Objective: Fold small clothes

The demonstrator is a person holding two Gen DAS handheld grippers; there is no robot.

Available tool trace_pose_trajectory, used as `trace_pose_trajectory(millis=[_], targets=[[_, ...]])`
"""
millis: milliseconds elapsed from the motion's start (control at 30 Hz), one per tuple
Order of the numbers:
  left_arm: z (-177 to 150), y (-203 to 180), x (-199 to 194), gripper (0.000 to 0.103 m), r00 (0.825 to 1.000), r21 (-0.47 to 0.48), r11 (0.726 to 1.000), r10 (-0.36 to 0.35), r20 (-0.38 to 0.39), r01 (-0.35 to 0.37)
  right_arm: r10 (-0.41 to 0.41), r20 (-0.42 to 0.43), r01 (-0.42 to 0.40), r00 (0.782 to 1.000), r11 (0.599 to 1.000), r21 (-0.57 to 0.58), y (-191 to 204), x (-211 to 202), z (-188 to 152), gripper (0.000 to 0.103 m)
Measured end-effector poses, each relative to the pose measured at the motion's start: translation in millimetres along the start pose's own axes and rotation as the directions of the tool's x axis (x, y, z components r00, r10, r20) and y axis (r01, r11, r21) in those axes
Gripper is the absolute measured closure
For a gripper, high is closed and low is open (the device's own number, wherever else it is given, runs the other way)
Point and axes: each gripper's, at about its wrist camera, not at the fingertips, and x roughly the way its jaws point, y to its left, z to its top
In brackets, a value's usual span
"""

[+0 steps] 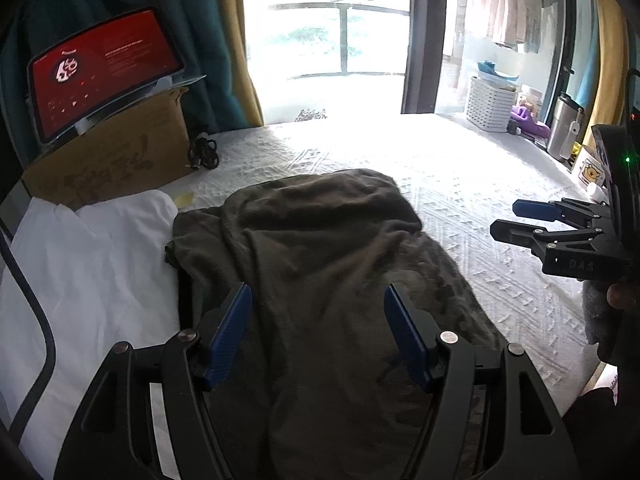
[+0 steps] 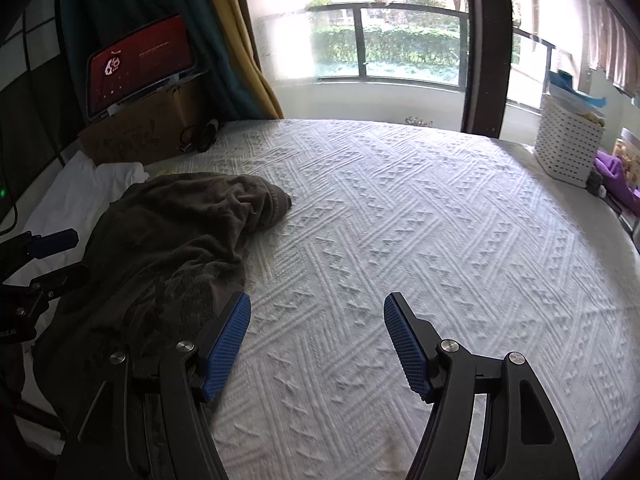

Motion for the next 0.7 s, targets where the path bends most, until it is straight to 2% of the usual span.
trace_pose_trajectory(millis=[700], targets=[[-2.7, -55.4, -33.7, 0.034, 0.996, 0.05, 0.996, -0.071, 0.062, 0.067, -0.066, 0.095, 0.06, 0.993, 0.996, 0.064, -35.5, -72.6, -28.5, 0.032]])
